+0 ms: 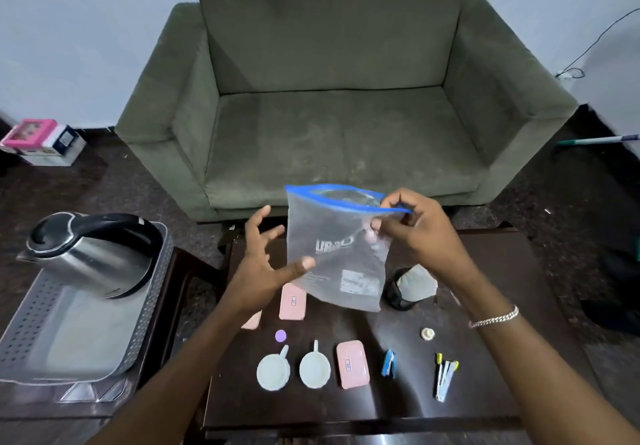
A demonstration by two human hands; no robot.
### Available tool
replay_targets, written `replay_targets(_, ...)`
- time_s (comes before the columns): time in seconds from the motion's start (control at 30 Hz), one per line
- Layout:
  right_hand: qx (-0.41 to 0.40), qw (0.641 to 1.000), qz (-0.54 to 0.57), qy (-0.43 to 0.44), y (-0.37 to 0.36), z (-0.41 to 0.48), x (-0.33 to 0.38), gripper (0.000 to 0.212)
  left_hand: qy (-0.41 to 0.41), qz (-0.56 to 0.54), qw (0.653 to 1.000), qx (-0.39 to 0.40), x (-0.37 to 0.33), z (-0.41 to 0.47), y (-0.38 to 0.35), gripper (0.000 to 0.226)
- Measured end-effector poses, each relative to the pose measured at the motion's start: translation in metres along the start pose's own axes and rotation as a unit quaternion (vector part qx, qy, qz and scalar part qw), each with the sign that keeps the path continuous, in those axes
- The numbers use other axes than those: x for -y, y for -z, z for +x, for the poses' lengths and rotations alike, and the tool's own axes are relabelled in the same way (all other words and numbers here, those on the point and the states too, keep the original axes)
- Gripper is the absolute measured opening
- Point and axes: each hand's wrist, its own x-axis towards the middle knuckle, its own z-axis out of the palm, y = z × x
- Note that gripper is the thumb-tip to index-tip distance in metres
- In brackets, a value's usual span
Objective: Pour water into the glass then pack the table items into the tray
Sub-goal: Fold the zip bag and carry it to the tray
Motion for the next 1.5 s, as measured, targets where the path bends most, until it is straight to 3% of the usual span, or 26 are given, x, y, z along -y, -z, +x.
replay_targets(0.07, 0.010, 0.996, 0.080, -0.025, 0.004, 0.009, 0.005, 0.023, 0.004, -0.040, 0.998, 0.052, 0.008, 0.002, -0.002, 0.112)
replay_targets(0.13, 0.015, 0.989, 0.138, -0.052, 0.005, 0.014, 0.006, 0.031, 0.009, -0.092, 0.995, 0.035, 0.012, 0.005, -0.008, 0.089)
replay_targets(0.27, -0.023, 0.974, 0.191, -0.120, -0.004, 0.010, -0.010, 0.084, 0.002, -0.158, 0.986, -0.045, 0.011, 0.010, -0.018, 0.041)
replay_targets(0.33, -0.036, 0.975, 0.160, -0.152, -0.016, -0.001, -0.025, 0.103, 0.003, -0.180, 0.982, -0.063, 0.012, 0.012, -0.021, 0.037)
replay_targets(0.4, -0.049, 0.977, 0.133, -0.157, -0.029, -0.014, -0.038, 0.107, 0.003, -0.188, 0.979, -0.078, 0.013, 0.014, -0.023, 0.041)
replay_targets(0.53, -0.079, 0.979, 0.133, -0.129, -0.036, -0.022, -0.053, 0.095, -0.016, -0.145, 0.987, -0.066, 0.017, 0.017, -0.021, 0.073)
replay_targets(0.63, -0.059, 0.990, 0.072, -0.105, -0.032, -0.019, -0.051, 0.080, -0.031, -0.115, 0.992, -0.038, 0.020, 0.020, -0.012, 0.090)
replay_targets(0.83, -0.042, 0.991, 0.044, -0.122, -0.029, -0.012, -0.048, 0.060, -0.040, -0.070, 0.996, -0.041, 0.011, 0.021, -0.007, 0.046)
replay_targets(1.03, -0.107, 0.985, 0.039, -0.127, -0.036, -0.007, -0.053, 0.051, -0.042, -0.037, 0.994, -0.092, 0.007, 0.020, -0.008, 0.050)
replay_targets(1.33, -0.094, 0.985, -0.077, -0.124, -0.031, -0.009, -0.053, 0.029, -0.075, 0.050, 0.986, -0.138, 0.013, 0.014, -0.005, 0.022)
replay_targets(1.4, -0.079, 0.985, -0.072, -0.135, -0.030, -0.009, -0.051, 0.011, -0.068, 0.033, 0.988, -0.132, 0.017, 0.015, -0.004, 0.036)
replay_targets(1.5, -0.065, 0.988, -0.001, -0.139, -0.038, -0.012, -0.050, 0.022, -0.047, -0.017, 0.990, -0.129, 0.018, 0.014, -0.007, 0.045)
